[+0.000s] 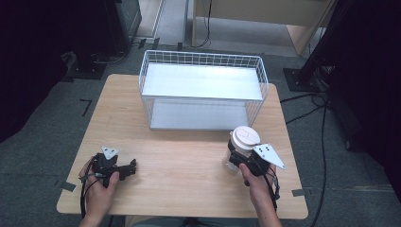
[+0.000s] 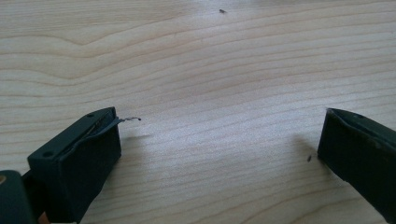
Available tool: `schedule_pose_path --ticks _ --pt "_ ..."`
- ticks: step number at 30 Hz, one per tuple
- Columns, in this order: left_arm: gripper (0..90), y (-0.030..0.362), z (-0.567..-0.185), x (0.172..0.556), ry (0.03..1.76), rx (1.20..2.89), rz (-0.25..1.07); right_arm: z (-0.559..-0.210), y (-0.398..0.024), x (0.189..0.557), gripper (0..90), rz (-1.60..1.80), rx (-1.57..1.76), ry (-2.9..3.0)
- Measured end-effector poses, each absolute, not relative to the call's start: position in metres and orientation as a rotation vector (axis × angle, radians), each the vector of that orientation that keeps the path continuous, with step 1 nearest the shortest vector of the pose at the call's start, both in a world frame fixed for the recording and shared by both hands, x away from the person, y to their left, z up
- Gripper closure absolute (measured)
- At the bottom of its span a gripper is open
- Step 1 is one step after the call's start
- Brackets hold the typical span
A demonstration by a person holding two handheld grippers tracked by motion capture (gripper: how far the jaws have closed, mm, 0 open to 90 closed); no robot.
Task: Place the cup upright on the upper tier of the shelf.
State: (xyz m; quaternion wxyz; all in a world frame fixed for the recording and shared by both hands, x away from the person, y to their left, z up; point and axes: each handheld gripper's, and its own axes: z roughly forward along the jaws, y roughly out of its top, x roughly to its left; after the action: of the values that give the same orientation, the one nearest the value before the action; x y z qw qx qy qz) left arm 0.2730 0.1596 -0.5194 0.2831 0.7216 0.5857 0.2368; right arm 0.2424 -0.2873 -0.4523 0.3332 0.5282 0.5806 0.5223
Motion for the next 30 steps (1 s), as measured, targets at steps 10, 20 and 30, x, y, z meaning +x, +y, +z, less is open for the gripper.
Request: schedule_pose_path --ticks 10,20,30 --pt "0.0 0.16 -0.519 0.273 1.568 1.932 0.634 -0.428 -0.276 0.25 15.5 1.412 1.321 1.478" --pt "0.0 0.16 -0.519 0.273 1.568 1.932 0.635 -0.401 -0.257 0.266 15.5 1.431 1.261 1.461" --pt "0.0 0.16 -0.519 0.273 1.567 1.934 0.636 -0.369 -0.253 0.282 15.5 1.468 1.241 1.383"
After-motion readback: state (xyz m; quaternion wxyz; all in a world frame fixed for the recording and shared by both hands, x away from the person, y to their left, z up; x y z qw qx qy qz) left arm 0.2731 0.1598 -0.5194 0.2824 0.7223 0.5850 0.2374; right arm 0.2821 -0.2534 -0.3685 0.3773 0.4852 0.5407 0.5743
